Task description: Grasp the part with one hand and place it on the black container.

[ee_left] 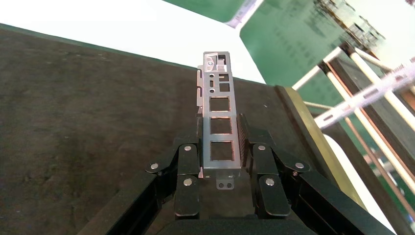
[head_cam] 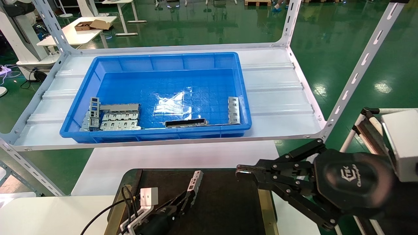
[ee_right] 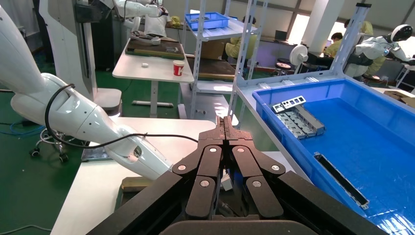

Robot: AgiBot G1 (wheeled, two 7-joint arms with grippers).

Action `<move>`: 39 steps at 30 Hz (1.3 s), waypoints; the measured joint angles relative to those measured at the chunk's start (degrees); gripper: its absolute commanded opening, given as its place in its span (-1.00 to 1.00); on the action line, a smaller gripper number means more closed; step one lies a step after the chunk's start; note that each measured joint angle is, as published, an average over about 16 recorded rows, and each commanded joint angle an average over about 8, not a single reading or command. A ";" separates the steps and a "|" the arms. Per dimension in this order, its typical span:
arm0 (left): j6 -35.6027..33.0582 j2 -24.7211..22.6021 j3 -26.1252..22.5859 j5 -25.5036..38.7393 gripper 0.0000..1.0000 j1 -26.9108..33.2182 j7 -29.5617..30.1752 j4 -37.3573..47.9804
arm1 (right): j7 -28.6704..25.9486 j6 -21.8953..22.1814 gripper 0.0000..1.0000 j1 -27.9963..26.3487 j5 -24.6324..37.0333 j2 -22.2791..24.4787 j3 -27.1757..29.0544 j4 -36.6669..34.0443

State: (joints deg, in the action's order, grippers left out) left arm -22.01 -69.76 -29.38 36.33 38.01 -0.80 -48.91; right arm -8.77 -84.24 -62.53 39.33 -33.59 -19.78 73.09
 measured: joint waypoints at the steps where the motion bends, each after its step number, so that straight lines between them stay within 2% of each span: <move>1: 0.53 -0.28 0.19 -0.10 -1.00 -0.11 -0.07 0.09 | 0.00 0.00 -1.00 0.00 0.00 0.00 0.00 0.00; 9: 3.85 -1.85 1.41 -0.66 -1.00 -1.38 -0.59 -0.03 | 0.00 0.00 -0.96 0.00 -0.01 0.00 -0.01 0.00; 11: 4.43 -2.10 1.62 -0.76 -0.93 -1.72 -0.66 -0.18 | 0.01 0.00 -0.52 0.00 -0.01 0.00 -0.01 0.00; 12: 4.71 -2.21 1.72 -0.81 -0.80 -1.88 -0.69 -0.27 | 0.01 0.01 -0.27 0.00 -0.01 0.01 -0.01 0.00; 16: 5.58 -2.56 1.99 -0.98 0.20 -2.45 -0.73 -0.66 | 0.01 0.01 0.73 0.00 -0.01 0.01 -0.02 0.00; 17: 5.75 -2.63 2.03 -1.01 0.45 -2.57 -0.73 -0.76 | 0.01 0.01 0.93 0.00 -0.01 0.01 -0.02 0.00; 18: 5.90 -2.70 2.07 -1.05 0.70 -2.68 -0.72 -0.86 | 0.01 0.01 1.00 0.00 -0.01 0.01 -0.02 0.00; 20: 6.16 -2.83 2.12 -1.10 1.00 -2.90 -0.71 -1.03 | 0.01 0.01 1.00 -0.01 -0.01 0.01 -0.02 0.00; 31: 6.12 -2.67 2.19 -1.03 1.00 -3.95 -1.00 -2.48 | 0.02 0.01 1.00 -0.01 -0.02 0.01 -0.03 0.00; 39: 2.32 1.16 2.11 -0.40 1.00 -5.26 -1.66 -6.51 | 0.02 0.02 1.00 -0.01 -0.03 0.02 -0.04 0.00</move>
State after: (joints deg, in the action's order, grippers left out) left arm -19.69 -68.60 -27.28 35.93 32.76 -2.46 -55.42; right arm -8.74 -84.22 -62.54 39.30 -33.57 -19.82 73.09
